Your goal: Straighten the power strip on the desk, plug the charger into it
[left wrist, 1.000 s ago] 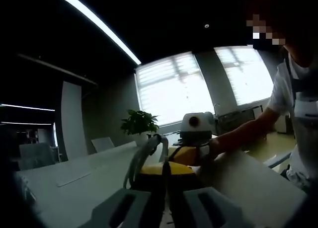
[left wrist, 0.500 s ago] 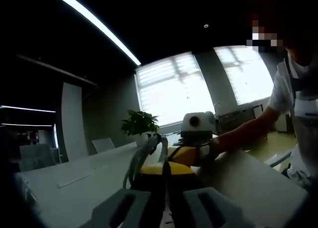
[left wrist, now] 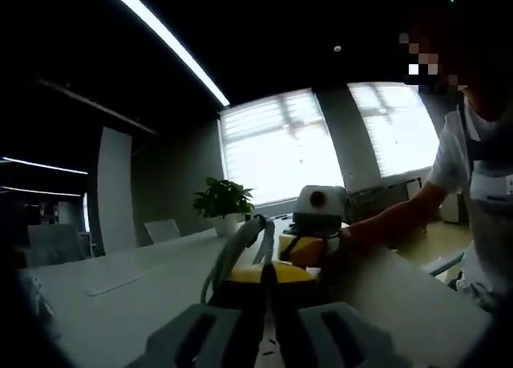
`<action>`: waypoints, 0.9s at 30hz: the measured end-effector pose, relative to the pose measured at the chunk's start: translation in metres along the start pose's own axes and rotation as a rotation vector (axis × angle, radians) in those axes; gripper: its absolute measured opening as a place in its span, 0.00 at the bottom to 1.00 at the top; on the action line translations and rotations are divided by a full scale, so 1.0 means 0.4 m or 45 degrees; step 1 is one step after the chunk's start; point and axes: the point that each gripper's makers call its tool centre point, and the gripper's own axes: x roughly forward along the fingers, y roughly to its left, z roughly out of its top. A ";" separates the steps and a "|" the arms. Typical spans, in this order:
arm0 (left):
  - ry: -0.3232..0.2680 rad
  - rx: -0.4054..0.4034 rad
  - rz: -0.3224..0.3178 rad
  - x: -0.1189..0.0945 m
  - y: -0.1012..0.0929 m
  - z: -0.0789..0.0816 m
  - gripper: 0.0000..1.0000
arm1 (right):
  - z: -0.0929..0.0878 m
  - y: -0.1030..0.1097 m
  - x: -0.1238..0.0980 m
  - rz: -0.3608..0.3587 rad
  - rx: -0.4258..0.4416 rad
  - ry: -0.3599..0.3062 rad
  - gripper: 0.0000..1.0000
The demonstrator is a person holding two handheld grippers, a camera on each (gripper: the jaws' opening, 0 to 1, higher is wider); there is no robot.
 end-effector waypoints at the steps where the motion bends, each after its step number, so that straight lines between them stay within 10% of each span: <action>1: 0.009 0.003 0.000 -0.002 -0.001 0.000 0.04 | 0.000 -0.002 -0.002 -0.002 0.007 0.000 0.01; 20: 0.103 -0.066 0.032 -0.116 0.060 0.011 0.20 | 0.048 -0.012 -0.020 -0.098 0.116 -0.120 0.28; 27: 0.258 -0.147 0.049 -0.152 0.059 -0.047 0.31 | 0.058 0.017 -0.061 -0.151 0.136 -0.098 0.36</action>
